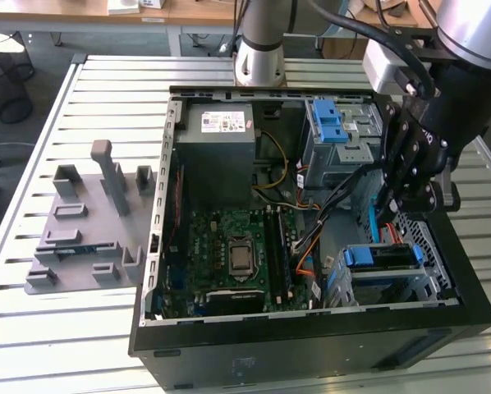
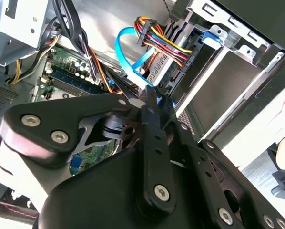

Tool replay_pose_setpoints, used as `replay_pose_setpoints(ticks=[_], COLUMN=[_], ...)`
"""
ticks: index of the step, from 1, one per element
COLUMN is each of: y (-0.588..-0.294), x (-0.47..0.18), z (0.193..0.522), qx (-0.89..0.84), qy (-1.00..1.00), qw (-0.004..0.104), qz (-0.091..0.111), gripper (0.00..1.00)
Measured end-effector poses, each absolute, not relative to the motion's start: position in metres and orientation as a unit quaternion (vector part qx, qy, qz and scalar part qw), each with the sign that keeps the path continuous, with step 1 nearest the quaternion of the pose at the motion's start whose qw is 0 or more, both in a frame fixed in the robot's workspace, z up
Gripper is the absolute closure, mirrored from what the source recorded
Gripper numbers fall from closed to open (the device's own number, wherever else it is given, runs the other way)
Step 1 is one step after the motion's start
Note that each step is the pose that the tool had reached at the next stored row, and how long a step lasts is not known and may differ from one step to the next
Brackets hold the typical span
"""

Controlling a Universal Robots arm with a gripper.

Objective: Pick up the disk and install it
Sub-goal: 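Insert the second disk wire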

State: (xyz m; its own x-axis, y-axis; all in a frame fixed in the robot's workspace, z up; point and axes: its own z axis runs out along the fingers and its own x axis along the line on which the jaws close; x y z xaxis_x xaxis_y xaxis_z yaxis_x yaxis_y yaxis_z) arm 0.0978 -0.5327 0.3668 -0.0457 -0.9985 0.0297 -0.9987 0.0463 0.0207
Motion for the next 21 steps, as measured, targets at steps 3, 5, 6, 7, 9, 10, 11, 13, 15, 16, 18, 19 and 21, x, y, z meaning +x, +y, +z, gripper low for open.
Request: replay_pose_setpoints(ticks=[3, 5, 6, 7, 9, 10, 11, 13, 15, 16, 18, 19, 21], y=[-0.5328, -0.5329, -0.5333, -0.5343, -0.5372, -0.5384, -0.5391, -0.5404, -0.5407, -0.5407, -0.5407, -0.5407, -0.5407], x=[0.0986, 0.0988, 0.0988, 0.0988, 0.099, 0.099, 0.0993, 0.1001, 0.1013, 0.1013, 0.1015, 0.1015, 0.1015], z=[0.366, 0.3655, 0.3654, 0.3651, 0.3644, 0.364, 0.3635, 0.3625, 0.3621, 0.3621, 0.3621, 0.3621, 0.3621], qx=[0.691, 0.691, 0.691, 0.691, 0.691, 0.691, 0.691, 0.691, 0.691, 0.691, 0.691, 0.691, 0.691], qy=[-0.723, -0.723, -0.723, -0.723, -0.723, -0.723, -0.723, -0.723, -0.723, -0.723, -0.723, -0.723, -0.723], qw=[0.018, 0.016, 0.015, 0.014, 0.013, 0.013, 0.014, 0.017, 0.019, 0.019, 0.019, 0.019, 0.019], qz=[0.002, 0.001, 0.0, -0.001, -0.003, -0.003, -0.004, -0.006, -0.008, -0.009, -0.009, -0.009, -0.009], gripper=[0.84, 0.84, 0.84, 0.84, 0.84, 0.84, 0.84, 0.84, 0.84, 0.84, 0.84, 0.84, 0.84])
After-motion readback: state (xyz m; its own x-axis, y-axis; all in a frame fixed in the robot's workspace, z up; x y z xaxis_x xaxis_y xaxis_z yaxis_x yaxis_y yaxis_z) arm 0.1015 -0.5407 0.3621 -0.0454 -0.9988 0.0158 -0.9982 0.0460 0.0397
